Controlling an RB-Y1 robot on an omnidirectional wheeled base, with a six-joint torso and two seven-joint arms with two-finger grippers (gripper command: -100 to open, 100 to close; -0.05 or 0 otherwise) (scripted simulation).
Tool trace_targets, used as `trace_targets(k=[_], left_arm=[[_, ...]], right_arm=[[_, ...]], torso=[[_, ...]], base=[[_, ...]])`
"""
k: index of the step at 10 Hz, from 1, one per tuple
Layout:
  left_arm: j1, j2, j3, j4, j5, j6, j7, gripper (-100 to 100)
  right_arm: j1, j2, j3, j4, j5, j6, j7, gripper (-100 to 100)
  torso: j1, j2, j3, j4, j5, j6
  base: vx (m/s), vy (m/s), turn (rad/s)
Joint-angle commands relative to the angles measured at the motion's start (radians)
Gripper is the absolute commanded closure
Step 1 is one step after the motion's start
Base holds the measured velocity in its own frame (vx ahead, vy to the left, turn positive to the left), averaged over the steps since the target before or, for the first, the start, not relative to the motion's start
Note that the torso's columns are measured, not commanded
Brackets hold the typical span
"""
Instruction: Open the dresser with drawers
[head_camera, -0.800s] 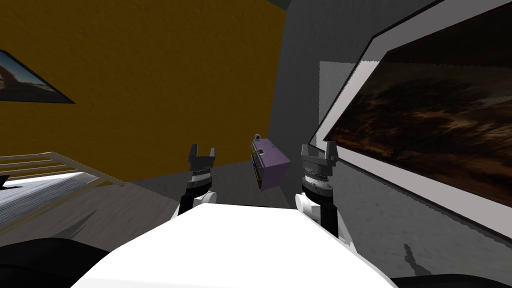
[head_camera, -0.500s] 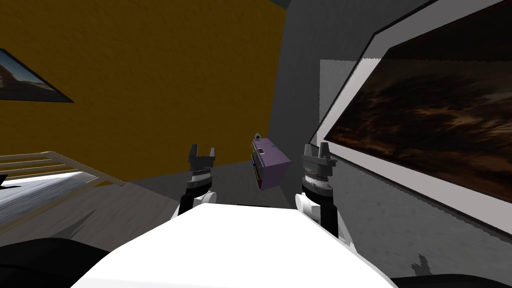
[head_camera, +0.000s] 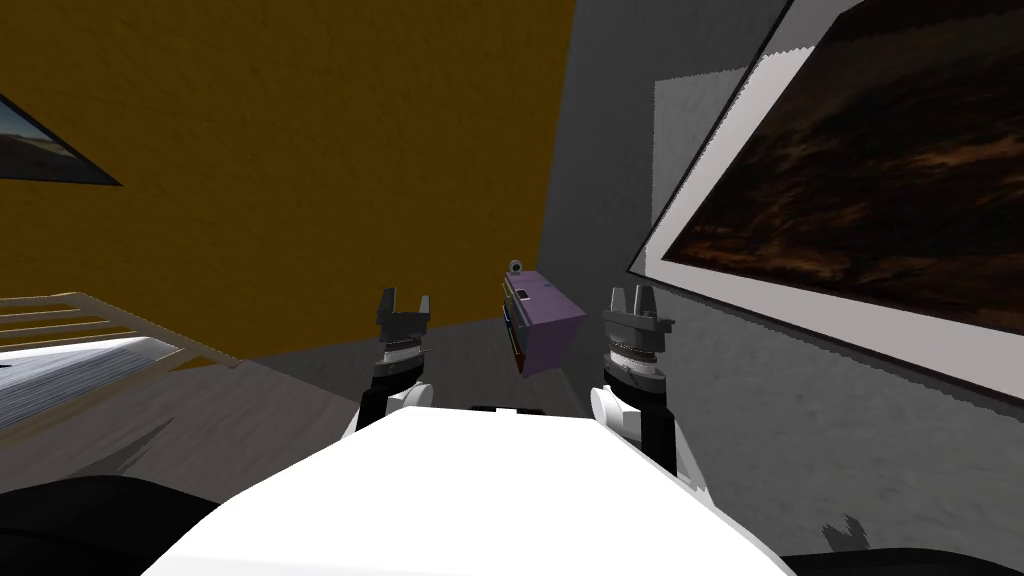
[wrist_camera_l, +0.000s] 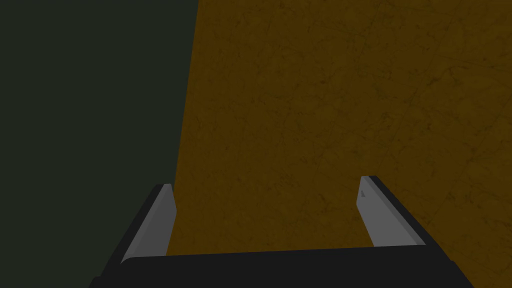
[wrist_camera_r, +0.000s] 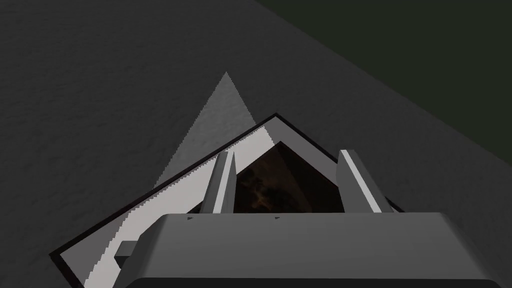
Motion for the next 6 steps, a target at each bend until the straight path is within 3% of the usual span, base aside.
trace_targets(k=[1, 2, 3, 5, 6], left_arm=[[0.0, 0.0, 0.0, 0.0, 0.0, 0.0, 0.0, 0], [0.0, 0.0, 0.0, 0.0, 0.0, 0.0, 0.0, 0], [0.0, 0.0, 0.0, 0.0, 0.0, 0.0, 0.0, 0], [0.0, 0.0, 0.0, 0.0, 0.0, 0.0, 0.0, 0], [0.0, 0.0, 0.0, 0.0, 0.0, 0.0, 0.0, 0]], right_arm=[[0.0, 0.0, 0.0, 0.0, 0.0, 0.0, 0.0, 0], [-0.001, -0.042, 0.001, 0.034, -0.01, -0.021, -0.05, -100], [-0.001, -0.042, 0.001, 0.034, -0.01, -0.021, -0.054, -100], [-0.004, -0.076, 0.003, 0.084, -0.025, -0.051, -0.117, -100], [-0.004, -0.076, 0.003, 0.084, -0.025, -0.051, -0.134, -100]], torso=[[0.0, 0.074, -0.148, 0.074, 0.0, 0.0], [0.0, 0.148, -0.295, 0.148, 0.0, 0.0], [0.0, 0.181, -0.364, 0.18, 0.0, 0.0], [0.0, 0.193, -0.388, 0.193, 0.0, 0.0], [0.0, 0.193, -0.389, 0.194, 0.0, 0.0]], base=[[0.0, 0.0, 0.0], [0.013, 0.01, 0.048], [0.013, 0.01, 0.026], [0.018, 0.014, 0.042], [0.019, 0.011, 0.02]])
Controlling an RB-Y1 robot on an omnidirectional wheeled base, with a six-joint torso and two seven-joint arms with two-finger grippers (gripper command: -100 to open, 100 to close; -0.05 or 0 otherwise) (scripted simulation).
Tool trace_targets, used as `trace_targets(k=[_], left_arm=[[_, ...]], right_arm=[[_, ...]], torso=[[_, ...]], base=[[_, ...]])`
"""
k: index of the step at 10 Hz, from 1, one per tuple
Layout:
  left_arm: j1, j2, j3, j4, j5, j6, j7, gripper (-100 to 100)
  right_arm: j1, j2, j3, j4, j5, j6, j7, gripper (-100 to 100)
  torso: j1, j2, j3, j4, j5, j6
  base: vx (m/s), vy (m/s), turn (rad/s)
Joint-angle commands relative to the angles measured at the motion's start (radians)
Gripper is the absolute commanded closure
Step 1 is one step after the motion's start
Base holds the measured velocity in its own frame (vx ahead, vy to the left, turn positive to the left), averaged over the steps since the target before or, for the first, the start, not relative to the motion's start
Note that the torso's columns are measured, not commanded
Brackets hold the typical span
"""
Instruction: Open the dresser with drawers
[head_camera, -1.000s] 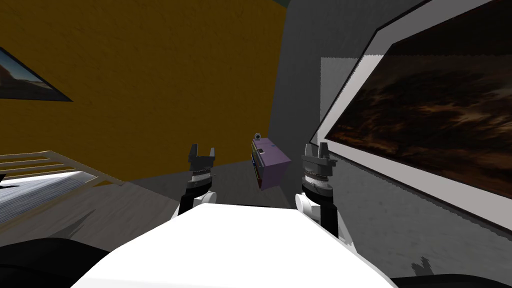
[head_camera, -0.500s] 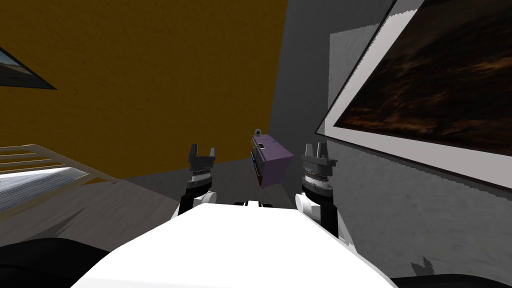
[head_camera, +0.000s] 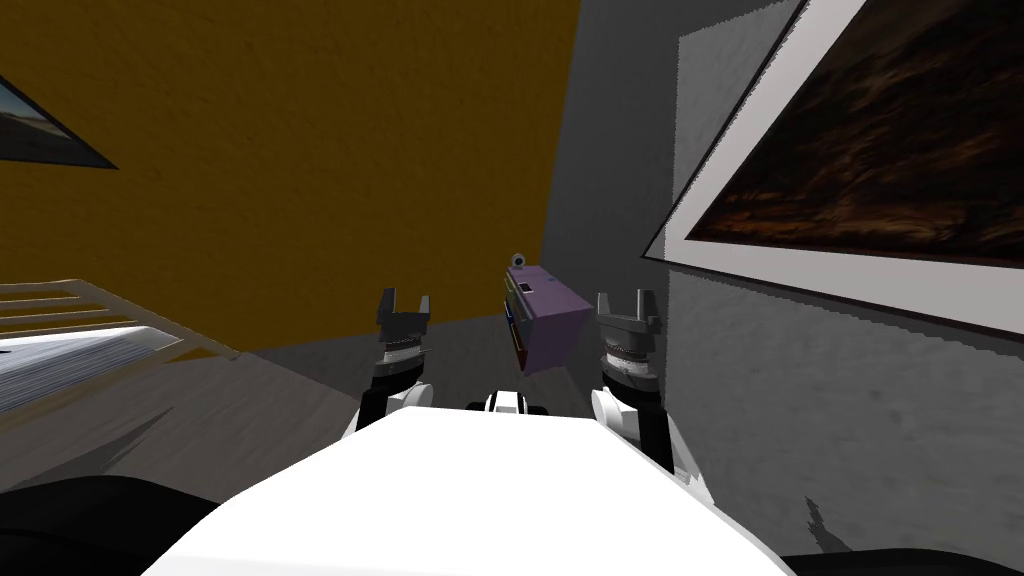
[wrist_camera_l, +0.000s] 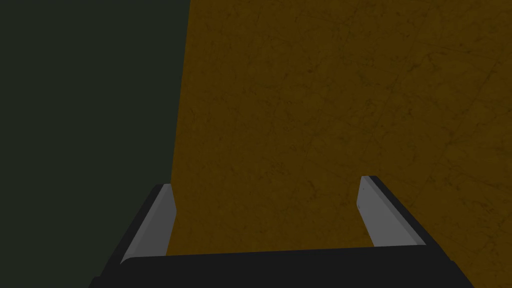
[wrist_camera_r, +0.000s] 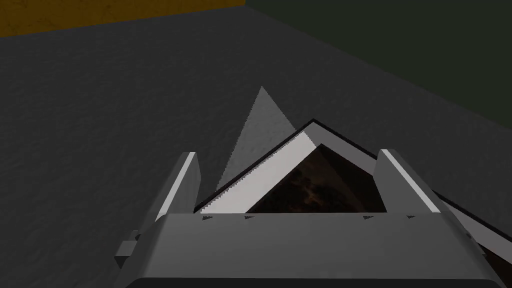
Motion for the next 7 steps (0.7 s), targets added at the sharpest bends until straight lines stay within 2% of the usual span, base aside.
trace_targets(k=[1, 2, 3, 4, 5, 6, 7], left_arm=[[0.0, 0.0, 0.0, 0.0, 0.0, 0.0, 0.0, 0], [0.0, 0.0, 0.0, 0.0, 0.0, 0.0, 0.0, 0], [0.0, 0.0, 0.0, 0.0, 0.0, 0.0, 0.0, 0], [0.0, 0.0, 0.0, 0.0, 0.0, 0.0, 0.0, 0], [0.0, 0.0, 0.0, 0.0, 0.0, 0.0, 0.0, 0], [0.0, 0.0, 0.0, 0.0, 0.0, 0.0, 0.0, 0], [0.0, 0.0, 0.0, 0.0, 0.0, 0.0, 0.0, 0]], right_arm=[[-0.001, -0.024, 0.005, 0.048, -0.014, -0.031, -0.073, -100], [-0.001, -0.024, 0.005, 0.048, -0.014, -0.031, -0.088, -100], [-0.003, -0.039, 0.008, 0.085, -0.025, -0.053, -0.125, -100], [-0.003, -0.039, 0.008, 0.085, -0.025, -0.053, -0.145, -100], [-0.005, -0.052, 0.012, 0.126, -0.038, -0.076, -0.18, -100], [-0.005, -0.052, 0.012, 0.126, -0.038, -0.076, -0.208, -100], [-0.008, -0.063, 0.017, 0.168, -0.053, -0.102, -0.237, -100]], torso=[[0.0, 0.001, 0.0, 0.0, 0.0, 0.0], [0.0, 0.001, 0.0, 0.001, 0.0, 0.0], [0.0, 0.001, 0.0, 0.001, 0.0, 0.0], [0.0, 0.001, 0.0, 0.001, 0.0, 0.0], [0.0, 0.001, 0.0, 0.001, 0.0, 0.0], [0.0, 0.001, 0.0, 0.001, 0.0, 0.0], [0.0, 0.001, 0.0, 0.001, 0.0, 0.0]], base=[[0.019, 0.013, 0.044], [0.016, 0.01, 0.025], [0.02, 0.014, 0.052], [0.019, 0.012, 0.024], [0.017, 0.018, 0.064], [0.018, 0.014, 0.027], [0.033, 0.016, 0.059]])
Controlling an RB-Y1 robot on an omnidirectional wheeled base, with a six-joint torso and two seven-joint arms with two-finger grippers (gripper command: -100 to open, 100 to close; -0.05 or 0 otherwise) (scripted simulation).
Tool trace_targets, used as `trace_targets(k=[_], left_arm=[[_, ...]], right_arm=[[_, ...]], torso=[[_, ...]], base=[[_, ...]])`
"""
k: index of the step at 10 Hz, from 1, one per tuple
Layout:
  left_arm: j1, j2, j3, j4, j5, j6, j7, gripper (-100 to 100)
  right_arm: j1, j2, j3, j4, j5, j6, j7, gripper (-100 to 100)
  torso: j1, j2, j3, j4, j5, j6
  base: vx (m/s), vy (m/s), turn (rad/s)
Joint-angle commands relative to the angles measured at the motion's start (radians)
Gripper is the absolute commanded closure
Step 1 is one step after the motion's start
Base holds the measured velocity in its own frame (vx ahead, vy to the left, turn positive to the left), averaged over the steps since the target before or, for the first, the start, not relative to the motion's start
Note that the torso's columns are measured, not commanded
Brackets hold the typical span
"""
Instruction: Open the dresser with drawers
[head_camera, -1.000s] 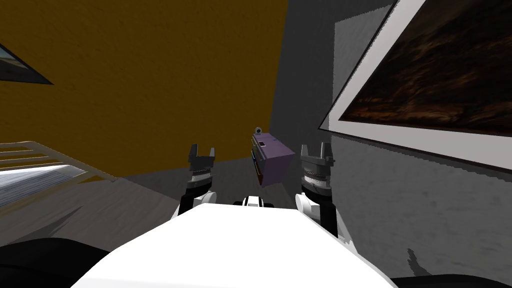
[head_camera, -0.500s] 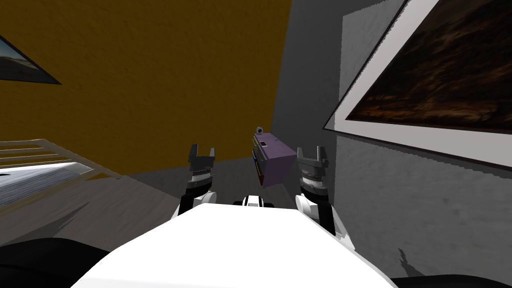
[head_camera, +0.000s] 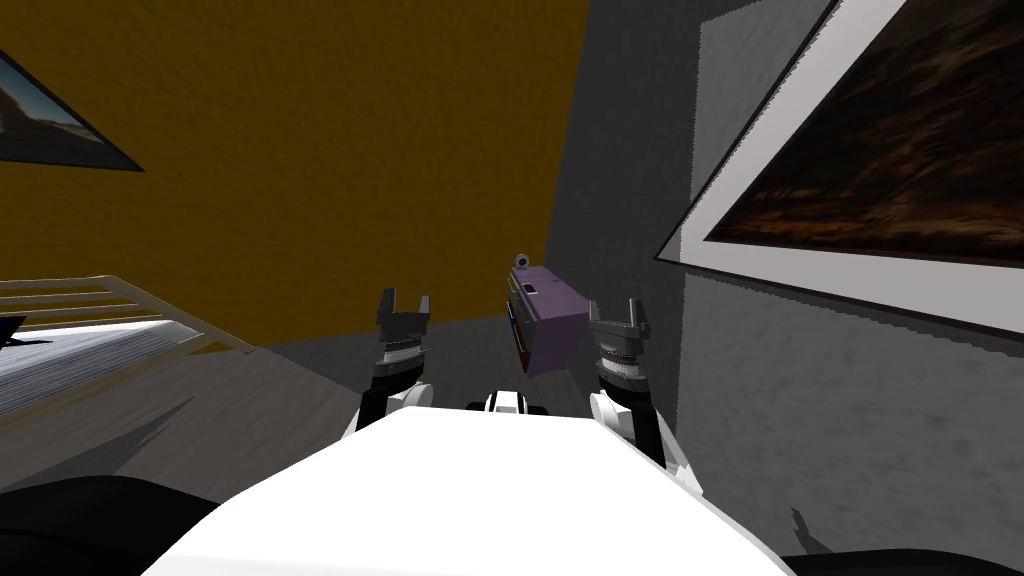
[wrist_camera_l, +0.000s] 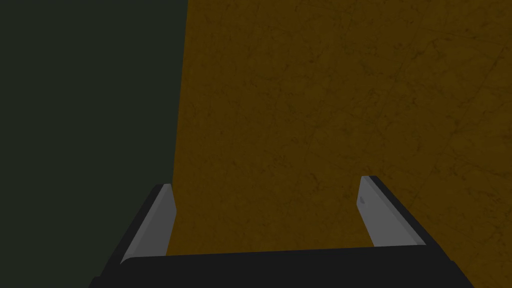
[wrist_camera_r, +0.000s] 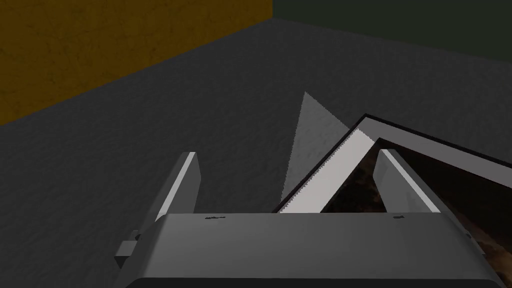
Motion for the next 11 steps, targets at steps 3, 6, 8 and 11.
trace_targets(k=[3, 6, 8, 11], left_arm=[[0.0, 0.0, 0.0, 0.0, 0.0, 0.0, 0.0, 0], [0.0, 0.0, 0.0, 0.0, 0.0, 0.0, 0.0, 0], [0.0, 0.0, 0.0, 0.0, 0.0, 0.0, 0.0, 0], [0.0, 0.0, 0.0, 0.0, 0.0, 0.0, 0.0, 0]], right_arm=[[-0.007, -0.023, 0.013, 0.101, -0.031, -0.058, -0.129, -100], [-0.011, -0.033, 0.02, 0.153, -0.049, -0.086, -0.205, -100], [-0.011, -0.033, 0.02, 0.153, -0.049, -0.086, -0.246, -100], [-0.016, -0.042, 0.029, 0.208, -0.067, -0.115, -0.33, -100]], torso=[[0.0, 0.001, 0.0, 0.0, 0.0, 0.0], [0.0, 0.001, 0.0, 0.0, 0.0, 0.0], [0.0, -0.001, 0.0, 0.0, 0.0, 0.0], [0.0, 0.0, 0.0, 0.0, 0.0, 0.0]], base=[[0.022, 0.014, 0.034], [0.017, 0.011, 0.031], [0.022, 0.011, 0.023], [0.023, 0.014, 0.039]])
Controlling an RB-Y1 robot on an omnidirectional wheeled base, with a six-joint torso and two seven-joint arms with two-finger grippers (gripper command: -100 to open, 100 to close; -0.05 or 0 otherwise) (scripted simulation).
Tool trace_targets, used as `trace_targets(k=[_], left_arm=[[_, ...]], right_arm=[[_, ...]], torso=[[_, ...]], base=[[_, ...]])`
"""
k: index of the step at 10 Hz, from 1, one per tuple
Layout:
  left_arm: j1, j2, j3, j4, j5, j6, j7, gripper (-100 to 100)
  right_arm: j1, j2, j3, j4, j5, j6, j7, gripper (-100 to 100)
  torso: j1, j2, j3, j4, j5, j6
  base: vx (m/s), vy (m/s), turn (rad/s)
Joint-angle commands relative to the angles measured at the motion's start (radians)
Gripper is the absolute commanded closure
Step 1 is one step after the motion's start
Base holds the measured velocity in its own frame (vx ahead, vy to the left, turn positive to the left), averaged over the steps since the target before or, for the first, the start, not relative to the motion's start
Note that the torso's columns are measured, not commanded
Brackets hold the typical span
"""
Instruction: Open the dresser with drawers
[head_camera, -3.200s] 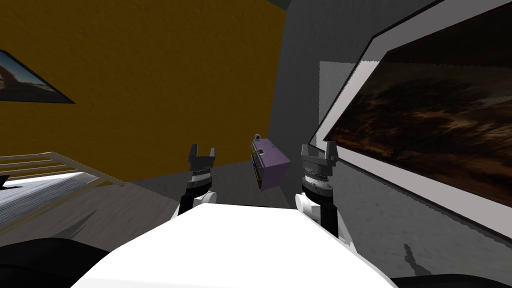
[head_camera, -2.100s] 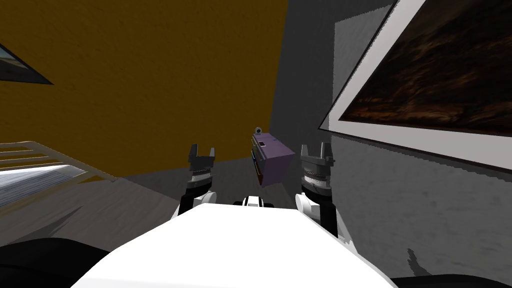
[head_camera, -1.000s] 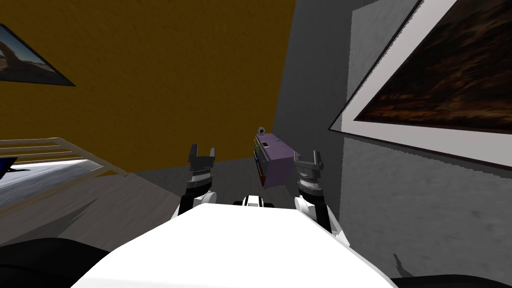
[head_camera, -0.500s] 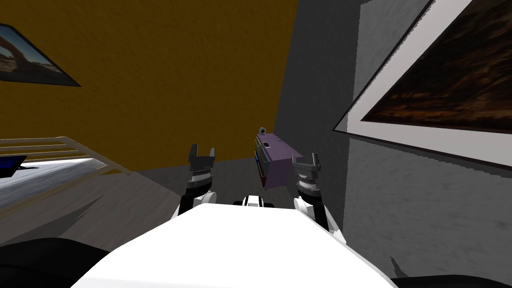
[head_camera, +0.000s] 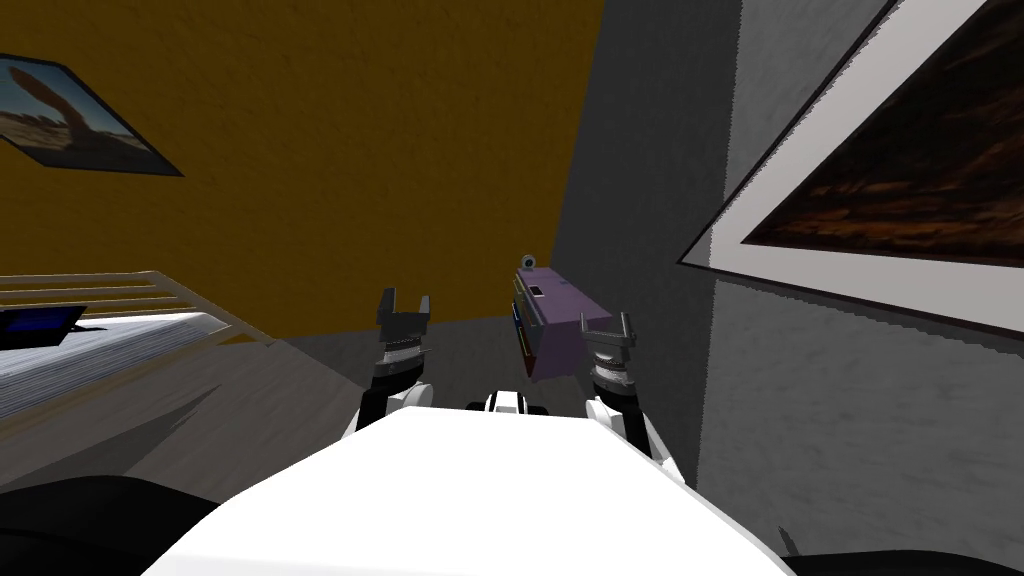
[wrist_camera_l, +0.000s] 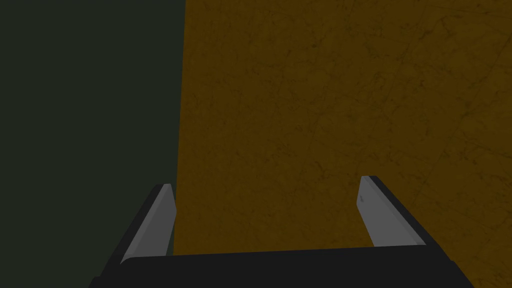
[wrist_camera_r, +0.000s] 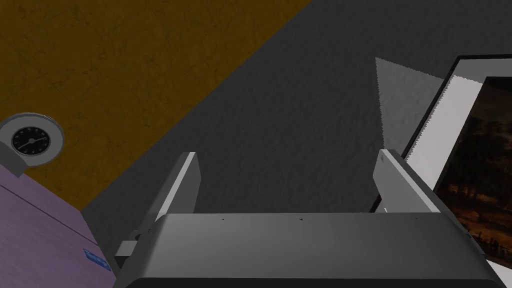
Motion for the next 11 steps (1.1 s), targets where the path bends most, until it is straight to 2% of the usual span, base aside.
trace_targets(k=[1, 3, 4, 6, 7, 8, 10, 11], left_arm=[[0.0, 0.0, 0.0, 0.0, 0.0, 0.0, 0.0, 0], [0.0, 0.0, 0.0, 0.0, 0.0, 0.0, 0.0, 0], [0.0, 0.0, 0.0, 0.0, 0.0, 0.0, 0.0, 0], [0.0, 0.0, 0.0, 0.0, 0.0, 0.0, 0.0, 0], [0.0, 0.0, 0.0, 0.0, 0.0, 0.0, 0.0, 0], [0.0, 0.0, 0.0, 0.0, 0.0, 0.0, 0.0, 0], [0.0, 0.0, 0.0, 0.0, 0.0, 0.0, 0.0, 0], [0.0, 0.0, 0.0, 0.0, 0.0, 0.0, 0.0, 0]], right_arm=[[-0.009, -0.01, 0.01, 0.057, -0.022, -0.033, -0.074, -100], [-0.009, -0.01, 0.01, 0.069, -0.022, -0.033, -0.128, -100], [-0.014, -0.017, 0.022, 0.114, -0.043, -0.064, -0.159, -100], [-0.014, -0.017, 0.022, 0.13, -0.043, -0.064, -0.215, -100], [-0.021, -0.024, 0.035, 0.176, -0.065, -0.095, -0.243, -100], [-0.021, -0.024, 0.035, 0.193, -0.065, -0.095, -0.27, -100], [-0.021, -0.024, 0.035, 0.193, -0.065, -0.095, -0.315, -100], [-0.027, -0.03, 0.05, 0.244, -0.088, -0.126, -0.351, -100]], torso=[[-0.001, 0.001, 0.0, 0.0, 0.0, 0.0], [0.0, 0.0, 0.0, 0.0, 0.0, 0.0], [-0.001, 0.001, 0.001, 0.0, 0.0, 0.0], [0.0, 0.0, 0.0, 0.0, 0.0, 0.0], [-0.001, 0.001, 0.0, 0.0, 0.0, 0.0], [0.0, 0.0, 0.0, 0.0, 0.0, 0.0], [0.0, 0.001, 0.0, 0.0, 0.0, 0.0], [-0.001, 0.001, 0.001, 0.0, 0.0, 0.0]], base=[[0.033, 0.016, 0.078], [0.023, 0.011, 0.023], [0.033, 0.017, 0.11], [0.025, 0.011, 0.008], [0.027, 0.016, 0.082], [0.033, 0.018, 0.059], [0.009, 0.006, -0.002], [0.029, 0.015, 0.097]])
